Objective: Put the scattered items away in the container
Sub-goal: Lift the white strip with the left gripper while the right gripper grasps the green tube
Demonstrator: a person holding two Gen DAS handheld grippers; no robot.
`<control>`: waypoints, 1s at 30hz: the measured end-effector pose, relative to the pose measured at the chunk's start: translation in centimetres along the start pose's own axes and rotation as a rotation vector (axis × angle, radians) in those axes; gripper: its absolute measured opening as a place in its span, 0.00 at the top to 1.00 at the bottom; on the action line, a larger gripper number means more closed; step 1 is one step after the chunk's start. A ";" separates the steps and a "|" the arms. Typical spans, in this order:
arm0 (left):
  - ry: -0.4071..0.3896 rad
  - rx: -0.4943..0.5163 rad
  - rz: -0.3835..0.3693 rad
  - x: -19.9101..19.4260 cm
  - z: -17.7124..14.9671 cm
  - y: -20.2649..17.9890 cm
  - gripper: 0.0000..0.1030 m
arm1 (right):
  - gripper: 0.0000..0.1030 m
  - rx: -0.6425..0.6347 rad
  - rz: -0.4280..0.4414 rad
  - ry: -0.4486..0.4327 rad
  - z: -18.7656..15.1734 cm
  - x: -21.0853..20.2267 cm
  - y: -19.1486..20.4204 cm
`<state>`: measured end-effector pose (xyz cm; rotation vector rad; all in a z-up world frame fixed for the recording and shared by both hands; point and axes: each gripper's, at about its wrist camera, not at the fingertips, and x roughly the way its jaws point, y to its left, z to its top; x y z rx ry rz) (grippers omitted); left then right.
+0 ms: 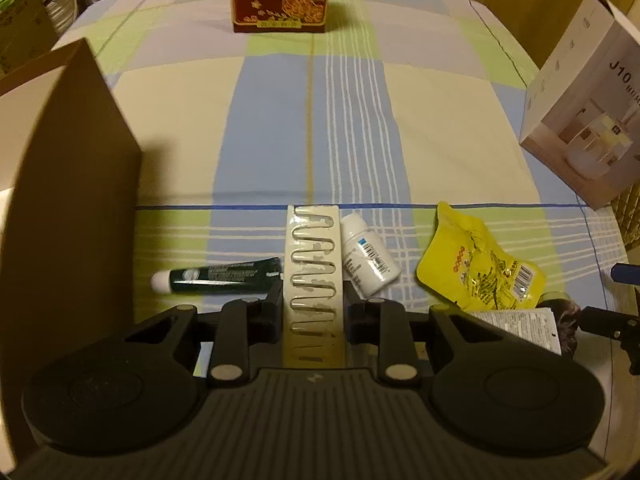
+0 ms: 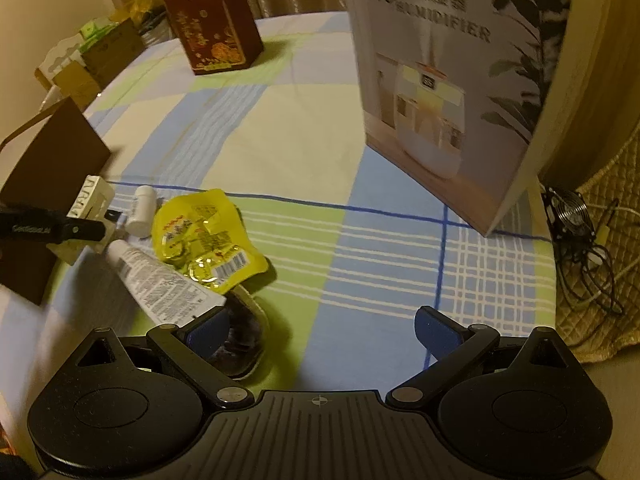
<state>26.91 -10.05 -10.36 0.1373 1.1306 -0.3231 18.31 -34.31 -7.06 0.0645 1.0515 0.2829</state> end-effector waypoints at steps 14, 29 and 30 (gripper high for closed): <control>-0.043 -0.015 -0.028 -7.7 -6.9 1.5 0.77 | 0.00 -0.314 0.178 -0.053 1.4 -0.9 4.8; -0.070 -0.210 0.130 -14.6 -15.0 9.2 0.77 | 0.00 -0.568 0.361 -0.082 4.2 1.9 13.1; -0.076 -0.227 0.149 -15.0 -15.2 10.2 0.77 | 0.00 -0.583 0.369 -0.081 4.5 2.3 13.7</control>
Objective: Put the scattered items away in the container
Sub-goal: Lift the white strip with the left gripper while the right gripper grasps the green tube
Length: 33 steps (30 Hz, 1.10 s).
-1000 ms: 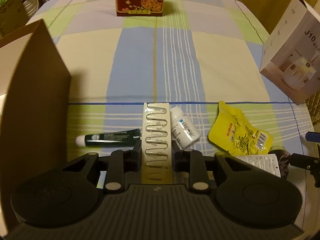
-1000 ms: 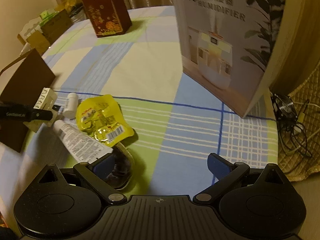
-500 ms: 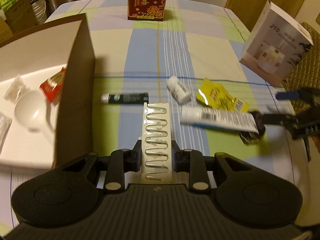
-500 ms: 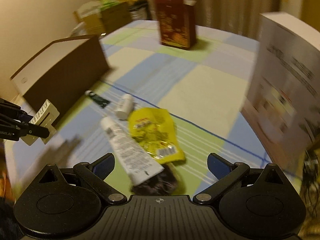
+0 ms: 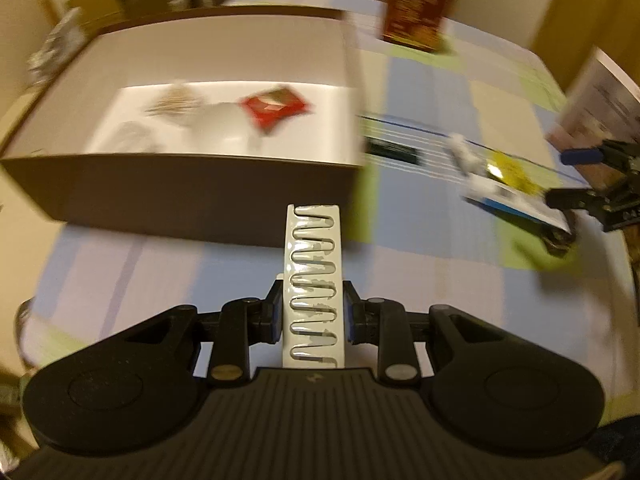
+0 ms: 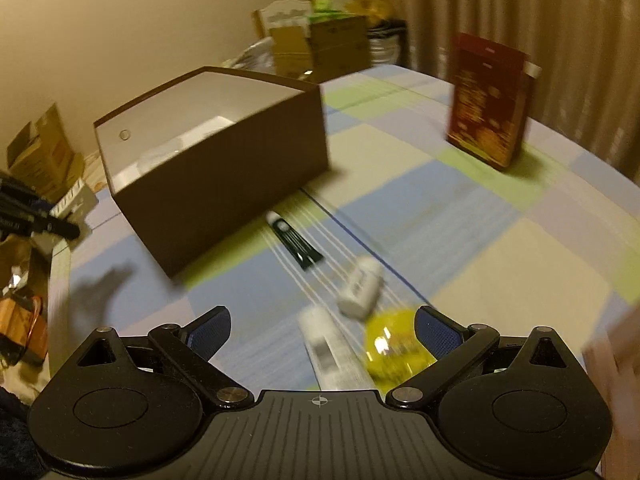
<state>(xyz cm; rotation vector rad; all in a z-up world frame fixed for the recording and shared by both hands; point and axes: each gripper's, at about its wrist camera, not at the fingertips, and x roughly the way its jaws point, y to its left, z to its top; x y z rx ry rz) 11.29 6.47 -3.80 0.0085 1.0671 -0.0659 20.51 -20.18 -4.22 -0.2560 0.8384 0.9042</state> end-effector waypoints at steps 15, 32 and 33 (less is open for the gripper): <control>-0.023 -0.144 0.182 1.0 1.4 13.0 0.77 | 0.00 -0.180 0.071 0.097 4.8 10.3 2.1; 0.037 -0.180 0.178 3.1 1.0 18.6 0.77 | 0.79 -0.305 0.042 0.170 6.3 16.4 3.2; 0.037 -0.180 0.176 3.1 1.0 18.8 0.77 | 0.82 -0.292 0.048 0.175 6.2 16.3 3.2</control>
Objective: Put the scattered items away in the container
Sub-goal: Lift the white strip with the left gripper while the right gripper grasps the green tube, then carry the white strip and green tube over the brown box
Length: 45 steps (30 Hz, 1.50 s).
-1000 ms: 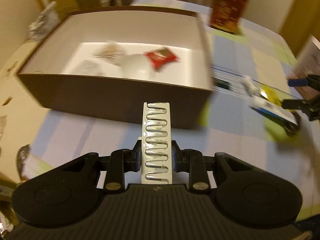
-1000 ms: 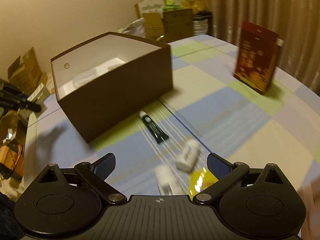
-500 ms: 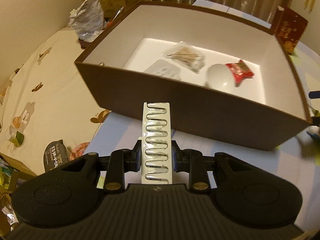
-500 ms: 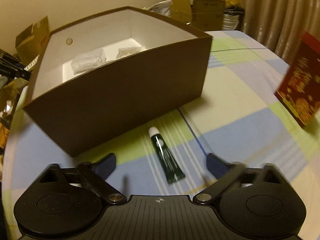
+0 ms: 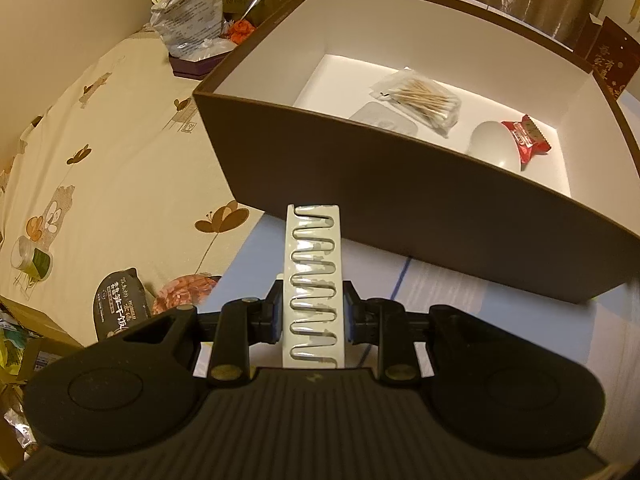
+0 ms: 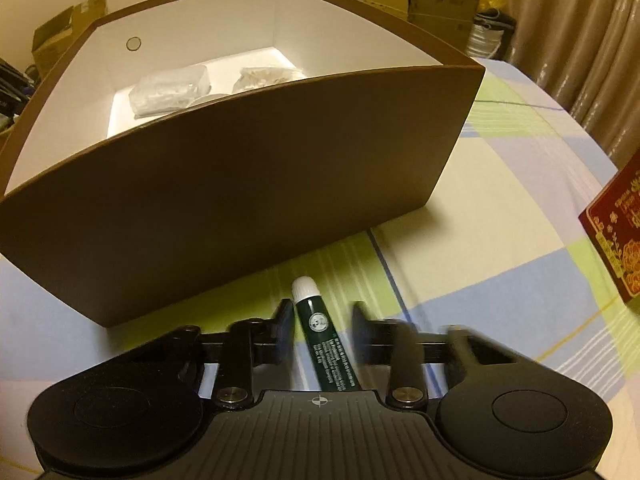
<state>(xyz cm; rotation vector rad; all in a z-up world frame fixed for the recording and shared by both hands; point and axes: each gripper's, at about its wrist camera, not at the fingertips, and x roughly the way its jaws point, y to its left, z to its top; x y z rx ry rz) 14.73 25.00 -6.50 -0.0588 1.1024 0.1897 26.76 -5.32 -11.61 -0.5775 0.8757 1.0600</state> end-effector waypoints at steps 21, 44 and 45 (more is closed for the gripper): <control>-0.063 0.104 -0.055 -4.7 1.9 4.6 0.77 | 0.82 0.366 -0.009 -0.215 1.7 -11.8 1.4; -0.281 0.606 -0.425 -4.5 14.8 -4.3 0.77 | 0.82 0.185 0.071 -0.223 13.1 -6.1 6.0; -0.257 0.627 -0.446 -3.7 15.0 -5.0 0.77 | 0.82 0.198 0.058 -0.212 13.2 -5.5 5.8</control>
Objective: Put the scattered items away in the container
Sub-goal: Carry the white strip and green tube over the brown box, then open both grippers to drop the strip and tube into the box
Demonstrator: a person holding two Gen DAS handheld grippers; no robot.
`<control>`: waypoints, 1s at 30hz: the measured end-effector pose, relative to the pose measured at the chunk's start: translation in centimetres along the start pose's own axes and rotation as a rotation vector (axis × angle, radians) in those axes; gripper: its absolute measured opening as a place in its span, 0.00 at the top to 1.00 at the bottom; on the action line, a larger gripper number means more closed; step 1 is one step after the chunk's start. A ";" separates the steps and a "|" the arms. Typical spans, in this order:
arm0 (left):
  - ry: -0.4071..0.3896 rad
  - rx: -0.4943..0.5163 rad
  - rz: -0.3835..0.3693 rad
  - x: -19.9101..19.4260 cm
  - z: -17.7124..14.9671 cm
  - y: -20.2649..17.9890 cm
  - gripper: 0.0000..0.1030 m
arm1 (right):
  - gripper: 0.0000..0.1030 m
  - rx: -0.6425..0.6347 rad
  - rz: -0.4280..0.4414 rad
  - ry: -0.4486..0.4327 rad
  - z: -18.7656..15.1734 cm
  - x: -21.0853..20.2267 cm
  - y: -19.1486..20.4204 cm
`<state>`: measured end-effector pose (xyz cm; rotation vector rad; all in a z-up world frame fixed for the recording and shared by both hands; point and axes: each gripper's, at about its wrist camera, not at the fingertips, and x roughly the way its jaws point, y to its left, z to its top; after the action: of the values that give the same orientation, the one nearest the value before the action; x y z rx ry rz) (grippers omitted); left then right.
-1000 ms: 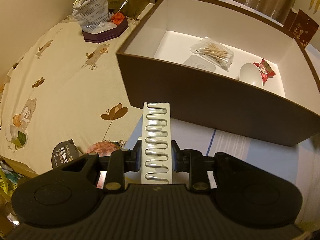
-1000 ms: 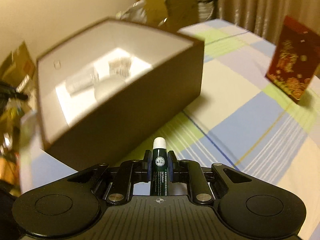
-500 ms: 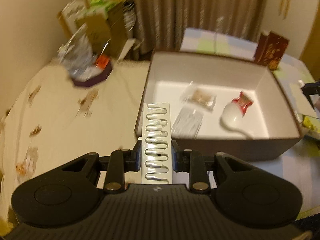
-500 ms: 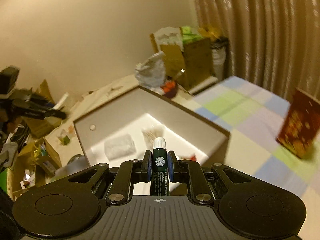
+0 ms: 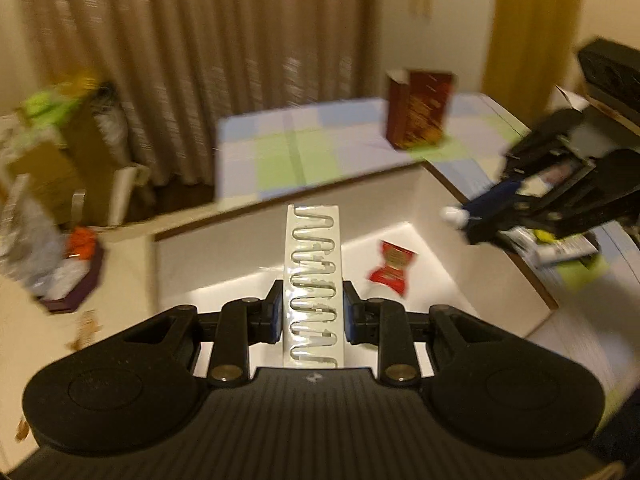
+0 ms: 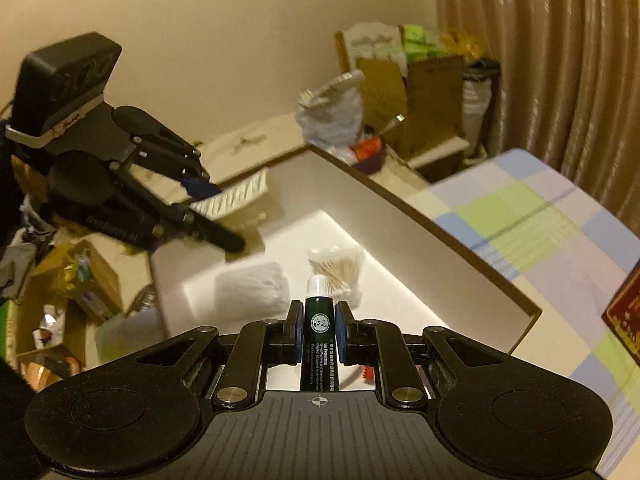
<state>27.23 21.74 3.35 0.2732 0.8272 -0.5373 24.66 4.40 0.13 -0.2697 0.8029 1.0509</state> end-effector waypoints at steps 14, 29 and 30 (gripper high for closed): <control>0.218 -0.036 -0.093 10.0 0.3 0.5 0.77 | 0.82 0.078 -0.205 0.162 -1.4 5.7 -1.6; 0.314 -0.136 -0.093 13.0 -0.7 0.8 0.77 | 0.81 -0.054 -0.220 0.279 -2.5 8.0 -1.0; 0.320 -0.141 -0.091 13.1 -0.8 0.9 0.77 | 0.81 -0.056 -0.215 0.276 -2.6 7.9 -0.9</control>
<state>34.49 18.28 -7.04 0.1948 1.1876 -0.5246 26.21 7.80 -7.33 -0.5455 0.9697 0.8440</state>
